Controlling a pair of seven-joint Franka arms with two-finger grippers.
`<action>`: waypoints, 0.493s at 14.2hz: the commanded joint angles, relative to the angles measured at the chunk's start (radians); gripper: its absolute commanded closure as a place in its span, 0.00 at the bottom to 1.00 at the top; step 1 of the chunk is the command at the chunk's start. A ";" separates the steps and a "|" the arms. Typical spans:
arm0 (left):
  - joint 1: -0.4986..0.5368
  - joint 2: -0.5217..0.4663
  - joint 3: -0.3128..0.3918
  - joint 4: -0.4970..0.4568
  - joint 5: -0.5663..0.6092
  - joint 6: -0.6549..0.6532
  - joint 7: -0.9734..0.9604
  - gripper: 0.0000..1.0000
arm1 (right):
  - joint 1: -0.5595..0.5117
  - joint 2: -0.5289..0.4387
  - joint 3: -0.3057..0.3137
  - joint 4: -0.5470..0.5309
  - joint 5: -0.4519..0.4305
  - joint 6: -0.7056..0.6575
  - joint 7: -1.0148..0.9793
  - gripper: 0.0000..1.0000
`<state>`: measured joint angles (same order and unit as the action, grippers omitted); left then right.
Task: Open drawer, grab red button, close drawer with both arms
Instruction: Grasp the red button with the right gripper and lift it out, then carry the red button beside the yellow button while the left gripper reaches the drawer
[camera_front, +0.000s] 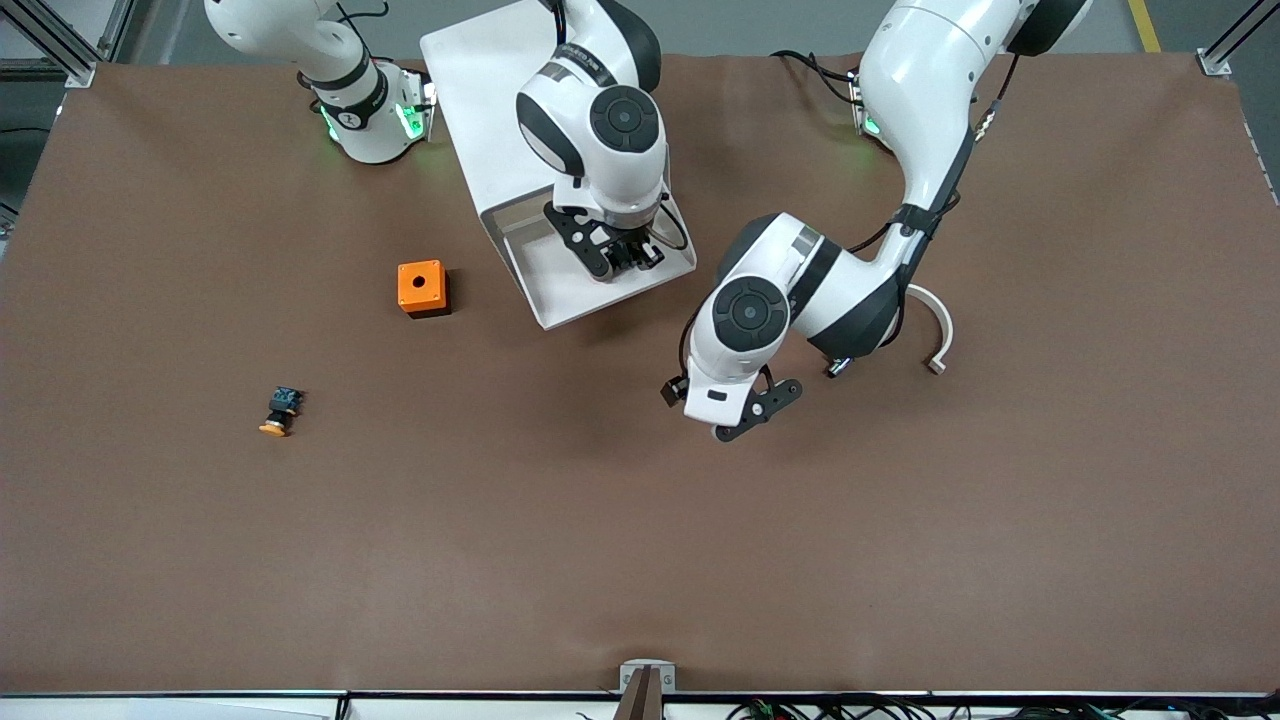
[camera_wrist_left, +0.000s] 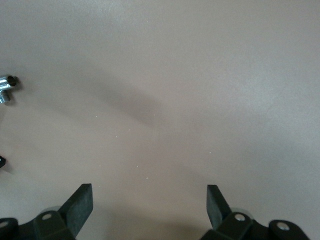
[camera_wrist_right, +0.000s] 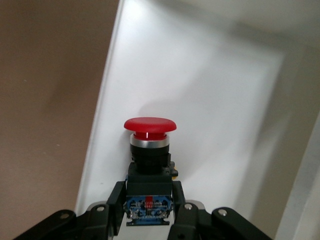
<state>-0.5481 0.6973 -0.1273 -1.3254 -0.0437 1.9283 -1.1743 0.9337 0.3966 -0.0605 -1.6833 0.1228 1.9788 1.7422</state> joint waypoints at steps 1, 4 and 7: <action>-0.013 -0.033 -0.006 -0.044 0.024 0.015 -0.013 0.00 | -0.080 -0.008 0.004 0.132 0.034 -0.140 -0.068 1.00; -0.013 -0.032 -0.026 -0.046 0.022 0.012 -0.013 0.00 | -0.202 -0.018 -0.001 0.220 0.098 -0.286 -0.310 1.00; -0.013 -0.032 -0.064 -0.054 0.022 0.006 -0.010 0.00 | -0.317 -0.039 -0.005 0.212 0.089 -0.350 -0.554 1.00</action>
<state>-0.5605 0.6962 -0.1643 -1.3409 -0.0437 1.9282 -1.1743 0.6842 0.3654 -0.0788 -1.4689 0.1940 1.6621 1.3225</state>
